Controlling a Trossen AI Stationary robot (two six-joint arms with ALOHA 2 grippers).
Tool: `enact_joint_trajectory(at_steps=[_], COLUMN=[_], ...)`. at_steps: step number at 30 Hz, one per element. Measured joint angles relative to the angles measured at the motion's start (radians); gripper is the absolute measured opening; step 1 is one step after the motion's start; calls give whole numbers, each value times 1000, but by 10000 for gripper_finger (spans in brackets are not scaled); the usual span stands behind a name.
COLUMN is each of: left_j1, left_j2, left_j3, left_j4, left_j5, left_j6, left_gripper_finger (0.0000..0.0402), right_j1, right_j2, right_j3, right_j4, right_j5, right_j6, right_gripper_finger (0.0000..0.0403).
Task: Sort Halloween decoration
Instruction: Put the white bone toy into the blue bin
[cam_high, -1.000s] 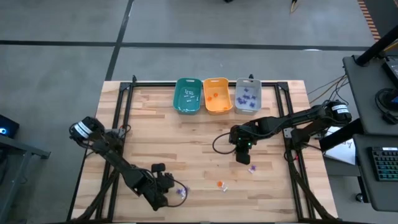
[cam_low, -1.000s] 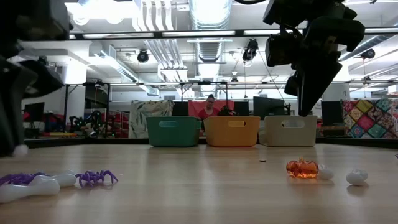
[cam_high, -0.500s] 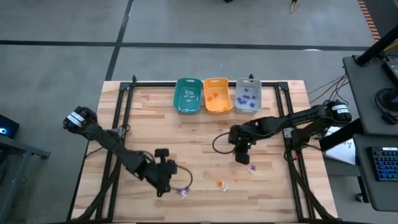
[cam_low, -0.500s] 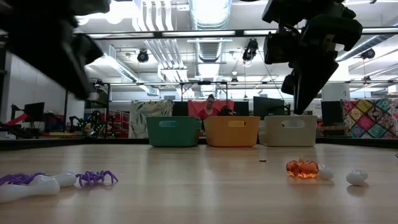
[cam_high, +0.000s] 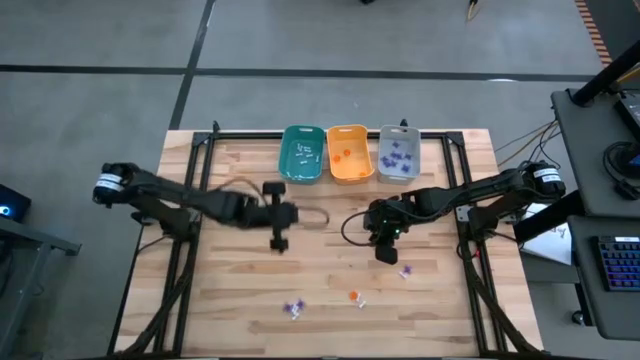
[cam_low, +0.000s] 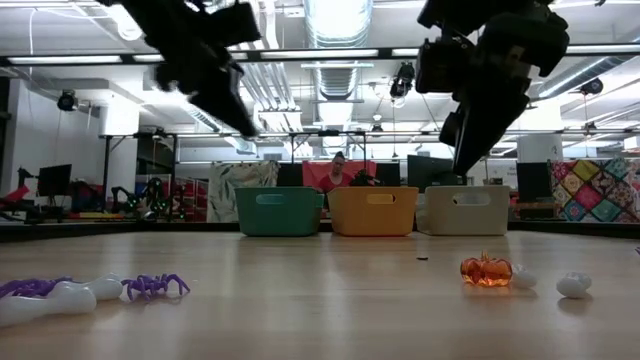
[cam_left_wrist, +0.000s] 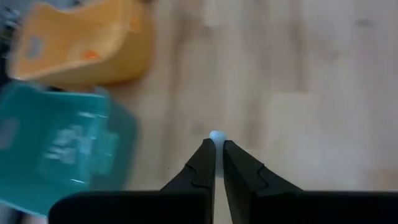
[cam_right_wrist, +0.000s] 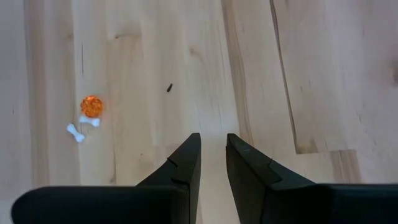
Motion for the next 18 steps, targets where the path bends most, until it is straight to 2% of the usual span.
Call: enact_joint_trajectory(at_steps=[3, 9, 18], left_j1=[115, 346, 608], left_j2=[-4, 7, 90], left_j3=[1, 2, 114], left_j4=[56, 148, 180], left_j5=[18, 125, 293], left_j6=[120, 307, 410], left_gripper_finger=[0, 0, 0], right_j1=[0, 0, 0], right_j2=[0, 0, 0], right_j3=[0, 0, 0], right_j4=[10, 12, 33], right_j5=[0, 25, 44], right_j6=[0, 4, 14], right_gripper_finger=[66, 66, 66])
